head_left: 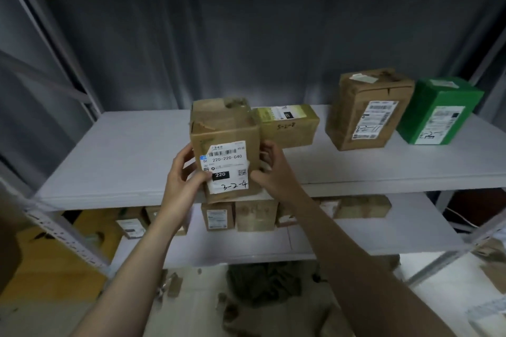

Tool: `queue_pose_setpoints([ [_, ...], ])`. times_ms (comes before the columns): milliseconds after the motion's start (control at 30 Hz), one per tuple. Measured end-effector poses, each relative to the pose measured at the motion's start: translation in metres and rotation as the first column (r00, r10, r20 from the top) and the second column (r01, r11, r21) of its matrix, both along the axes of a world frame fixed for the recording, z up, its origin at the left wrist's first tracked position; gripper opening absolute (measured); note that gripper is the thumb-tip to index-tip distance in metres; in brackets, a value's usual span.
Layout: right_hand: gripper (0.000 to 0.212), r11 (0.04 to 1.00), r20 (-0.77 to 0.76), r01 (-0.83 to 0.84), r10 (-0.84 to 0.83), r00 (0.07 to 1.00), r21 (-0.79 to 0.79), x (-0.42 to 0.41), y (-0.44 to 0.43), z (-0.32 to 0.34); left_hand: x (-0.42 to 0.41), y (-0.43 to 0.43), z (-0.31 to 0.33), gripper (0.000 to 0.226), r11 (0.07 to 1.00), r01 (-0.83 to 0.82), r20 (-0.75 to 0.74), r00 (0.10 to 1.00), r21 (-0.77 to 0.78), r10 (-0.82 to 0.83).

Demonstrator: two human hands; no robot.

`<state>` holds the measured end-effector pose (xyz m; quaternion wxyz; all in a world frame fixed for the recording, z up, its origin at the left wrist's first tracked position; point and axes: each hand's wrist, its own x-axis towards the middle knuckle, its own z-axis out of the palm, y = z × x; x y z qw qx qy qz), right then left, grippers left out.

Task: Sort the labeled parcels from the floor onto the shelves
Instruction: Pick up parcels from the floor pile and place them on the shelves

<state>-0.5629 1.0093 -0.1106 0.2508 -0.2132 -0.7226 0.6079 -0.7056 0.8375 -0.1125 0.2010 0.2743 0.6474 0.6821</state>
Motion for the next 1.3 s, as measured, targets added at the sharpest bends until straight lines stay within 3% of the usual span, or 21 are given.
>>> queue_pose_setpoints([
  [167, 0.057, 0.999, 0.067, 0.049, -0.048, 0.997, -0.011, -0.040, -0.006, -0.023, -0.045, 0.003, -0.011, 0.070, 0.996, 0.006, -0.062, 0.998, -0.085, -0.011],
  [267, 0.038, 0.968, 0.150, 0.186, -0.212, 0.966, 0.167, -0.061, -0.006, -0.018, -0.068, 0.014, -0.006, 0.070, 0.993, -0.055, -0.119, 0.992, -0.102, 0.042],
  [333, 0.028, 0.899, 0.118, 0.288, -0.342, 0.932, 0.331, -0.073, -0.008, -0.016, -0.082, 0.019, -0.005, 0.068, 0.989, -0.094, -0.151, 0.986, -0.113, 0.076],
  [400, 0.026, 0.885, 0.094, 0.223, -0.284, 0.954, 0.410, -0.086, -0.011, -0.011, -0.094, 0.022, -0.005, 0.065, 0.987, -0.109, -0.169, 0.982, -0.118, 0.088],
  [533, 0.010, 0.944, 0.163, -0.082, 0.031, 0.986, 0.319, -0.115, -0.020, -0.001, -0.107, 0.016, -0.010, 0.061, 0.986, -0.106, -0.168, 0.982, -0.127, 0.084],
  [867, 0.026, 0.958, 0.263, -0.161, 0.096, 0.960, 0.237, -0.176, -0.017, 0.004, -0.107, -0.016, -0.011, 0.039, 0.973, -0.206, 0.054, 0.976, -0.106, 0.213],
  [967, 0.011, 0.983, 0.191, -0.060, 0.026, 0.981, 0.173, -0.157, -0.014, 0.006, -0.094, -0.025, -0.006, 0.030, 0.984, -0.158, 0.069, 0.984, -0.086, 0.164],
  [1100, 0.021, 0.994, -0.002, 0.104, -0.104, 0.995, 0.028, -0.089, 0.000, 0.006, -0.059, -0.013, -0.002, 0.027, 0.995, 0.054, 0.121, 0.992, -0.082, -0.044],
  [1300, 0.020, 0.889, -0.048, 0.435, -0.446, 0.894, -0.143, 0.056, 0.030, -0.017, 0.033, 0.062, -0.014, 0.023, 0.921, 0.352, 0.104, 0.935, -0.168, -0.339],
])
